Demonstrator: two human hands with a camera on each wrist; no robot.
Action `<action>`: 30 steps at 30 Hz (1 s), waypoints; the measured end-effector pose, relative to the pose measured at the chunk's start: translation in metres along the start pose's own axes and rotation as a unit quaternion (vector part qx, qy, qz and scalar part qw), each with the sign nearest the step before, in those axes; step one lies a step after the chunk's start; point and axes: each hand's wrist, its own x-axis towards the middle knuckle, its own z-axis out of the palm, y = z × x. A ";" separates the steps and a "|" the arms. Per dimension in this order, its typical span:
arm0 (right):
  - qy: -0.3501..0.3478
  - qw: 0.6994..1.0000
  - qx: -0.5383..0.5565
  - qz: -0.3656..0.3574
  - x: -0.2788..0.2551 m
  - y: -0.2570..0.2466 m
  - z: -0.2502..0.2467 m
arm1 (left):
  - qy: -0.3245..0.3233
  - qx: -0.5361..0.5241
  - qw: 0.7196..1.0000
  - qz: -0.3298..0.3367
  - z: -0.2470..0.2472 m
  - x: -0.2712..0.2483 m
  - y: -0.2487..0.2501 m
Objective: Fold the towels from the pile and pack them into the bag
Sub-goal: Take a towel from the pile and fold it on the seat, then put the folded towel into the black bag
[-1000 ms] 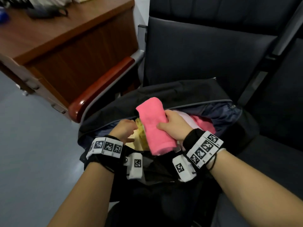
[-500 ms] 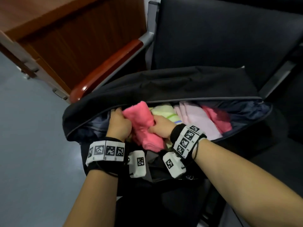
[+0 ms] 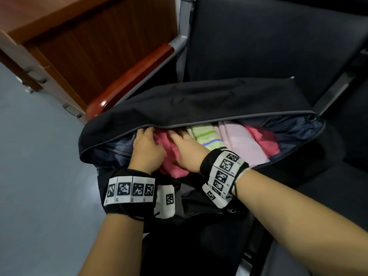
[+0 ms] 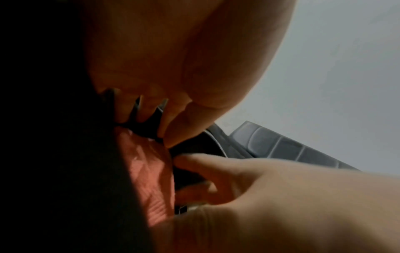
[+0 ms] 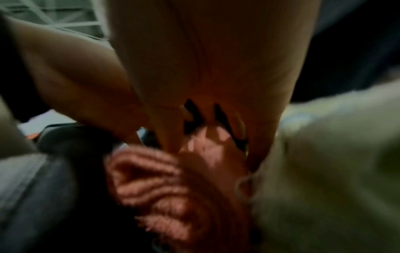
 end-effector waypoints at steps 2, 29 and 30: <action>-0.021 0.993 -0.099 -0.053 -0.006 0.002 0.002 | -0.007 0.020 1.000 -0.010 -0.001 -0.004 0.003; 0.221 0.950 0.050 0.216 -0.403 0.144 -0.081 | -0.139 0.010 0.961 0.239 0.137 -0.205 0.200; 0.232 0.940 0.053 0.243 -0.435 0.159 -0.080 | -0.165 0.011 0.953 0.254 0.158 -0.222 0.215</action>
